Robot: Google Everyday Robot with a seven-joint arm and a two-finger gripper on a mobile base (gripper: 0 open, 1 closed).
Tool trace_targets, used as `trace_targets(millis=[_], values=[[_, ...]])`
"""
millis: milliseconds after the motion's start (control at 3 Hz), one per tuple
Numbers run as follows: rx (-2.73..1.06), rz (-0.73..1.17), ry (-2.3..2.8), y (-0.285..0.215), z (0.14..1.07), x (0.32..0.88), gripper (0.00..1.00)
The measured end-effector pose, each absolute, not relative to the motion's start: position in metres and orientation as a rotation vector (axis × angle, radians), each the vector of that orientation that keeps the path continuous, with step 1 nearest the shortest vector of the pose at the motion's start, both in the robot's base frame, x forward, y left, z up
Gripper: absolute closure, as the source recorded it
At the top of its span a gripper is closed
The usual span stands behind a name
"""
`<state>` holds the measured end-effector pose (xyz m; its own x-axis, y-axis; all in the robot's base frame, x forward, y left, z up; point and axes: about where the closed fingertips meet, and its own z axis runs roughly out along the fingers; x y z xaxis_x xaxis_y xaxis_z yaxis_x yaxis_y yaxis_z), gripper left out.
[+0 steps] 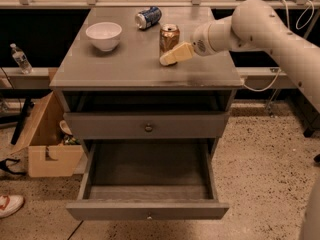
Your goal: Place orange can into middle drawer
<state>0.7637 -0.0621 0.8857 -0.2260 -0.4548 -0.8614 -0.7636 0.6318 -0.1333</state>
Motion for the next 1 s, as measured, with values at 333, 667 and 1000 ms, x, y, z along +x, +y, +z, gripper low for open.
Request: trace_targets(millis=[333,667,1000], values=[[-0.947,0.431,1.832,-0.04,0.885,0.775,0.0],[-0.938,0.478,1.791,-0.016,0.892,0.778,0.0],[-0.923,0.52,1.758,-0.001,0.897,0.777,0.26]])
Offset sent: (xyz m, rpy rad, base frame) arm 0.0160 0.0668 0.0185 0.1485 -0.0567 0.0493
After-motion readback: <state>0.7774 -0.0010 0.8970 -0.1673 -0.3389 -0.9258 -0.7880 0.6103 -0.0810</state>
